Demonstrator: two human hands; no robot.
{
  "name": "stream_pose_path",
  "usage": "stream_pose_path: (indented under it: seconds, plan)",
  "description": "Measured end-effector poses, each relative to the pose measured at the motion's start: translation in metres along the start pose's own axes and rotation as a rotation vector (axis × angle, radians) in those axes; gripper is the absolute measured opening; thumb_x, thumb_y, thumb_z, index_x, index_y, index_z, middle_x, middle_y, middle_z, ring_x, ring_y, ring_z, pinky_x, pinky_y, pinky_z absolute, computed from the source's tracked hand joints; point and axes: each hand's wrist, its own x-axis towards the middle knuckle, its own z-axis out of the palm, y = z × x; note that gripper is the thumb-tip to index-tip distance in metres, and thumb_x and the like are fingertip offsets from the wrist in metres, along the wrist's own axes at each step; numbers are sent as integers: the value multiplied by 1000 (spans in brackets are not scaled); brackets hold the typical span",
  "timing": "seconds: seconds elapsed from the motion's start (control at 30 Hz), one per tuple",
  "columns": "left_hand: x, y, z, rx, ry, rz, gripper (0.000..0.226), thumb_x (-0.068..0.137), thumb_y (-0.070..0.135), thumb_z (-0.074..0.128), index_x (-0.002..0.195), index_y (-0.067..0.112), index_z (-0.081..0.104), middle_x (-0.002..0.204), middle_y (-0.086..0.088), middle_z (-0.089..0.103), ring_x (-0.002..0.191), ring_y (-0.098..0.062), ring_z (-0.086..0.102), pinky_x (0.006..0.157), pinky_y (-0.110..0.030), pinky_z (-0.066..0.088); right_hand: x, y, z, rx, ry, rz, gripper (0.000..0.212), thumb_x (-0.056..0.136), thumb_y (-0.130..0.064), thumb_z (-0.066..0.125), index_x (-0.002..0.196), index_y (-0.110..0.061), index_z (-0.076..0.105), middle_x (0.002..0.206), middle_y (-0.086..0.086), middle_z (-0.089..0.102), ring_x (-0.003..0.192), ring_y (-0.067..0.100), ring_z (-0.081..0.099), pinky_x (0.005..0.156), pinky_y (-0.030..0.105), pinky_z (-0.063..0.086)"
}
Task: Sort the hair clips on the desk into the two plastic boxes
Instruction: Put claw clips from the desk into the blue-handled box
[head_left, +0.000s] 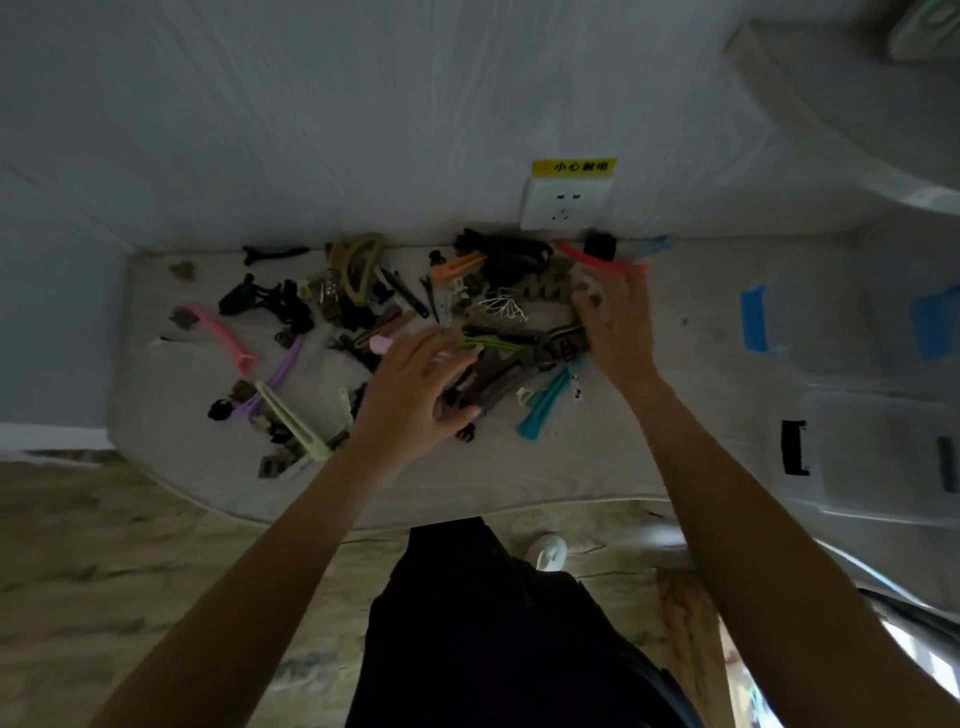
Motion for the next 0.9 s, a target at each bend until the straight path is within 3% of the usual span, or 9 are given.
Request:
stream_pose_path:
  seconds: [0.1,0.17,0.27,0.47,0.7,0.8,0.9]
  plan:
    - [-43,-1,-3,97,91,-245,56,79,56,55,126,24,54,133,-4,53,130,-26,42,111,-51,27,20,12,-13,-64,34,112,47,93,-25,51,136,-8,42,146,25,29,134,37,30,113,50,26]
    - [-69,2,3,170,43,-411,67,75,64,54,132,30,47,141,-6,45,135,-29,35,112,-57,21,34,17,-15,-75,-35,215,53,93,-30,49,141,-11,35,149,25,23,137,38,25,115,50,22]
    - [-89,3,13,207,-62,-530,77,71,75,46,138,37,36,148,-8,35,139,-34,26,109,-63,21,41,12,-7,41,-103,264,54,91,-32,51,138,-11,36,142,23,32,130,37,33,111,43,29]
    - [-54,-6,23,102,-12,-573,61,81,62,39,133,31,43,146,-8,39,138,-33,29,109,-61,23,26,-7,21,37,-241,174,52,95,-36,45,140,-11,34,145,15,35,133,27,33,112,35,25]
    - [-1,-17,27,60,56,-540,60,83,63,37,125,22,48,140,-10,44,133,-31,35,108,-48,32,-10,-12,13,-148,-243,151,63,94,-36,48,144,-6,24,155,18,15,143,31,11,119,42,10]
    - [5,-17,21,94,121,-527,67,79,67,46,124,18,49,130,-16,49,120,-34,45,99,-44,41,-24,-18,3,-211,-141,16,64,90,-26,56,143,-8,26,151,22,21,140,36,17,117,45,16]
    - [-5,-16,15,62,147,-499,73,71,69,53,121,17,46,117,-12,52,105,-30,51,87,-38,46,-14,-29,0,-334,-160,-101,66,87,-20,57,145,-16,25,152,19,22,141,35,17,115,47,18]
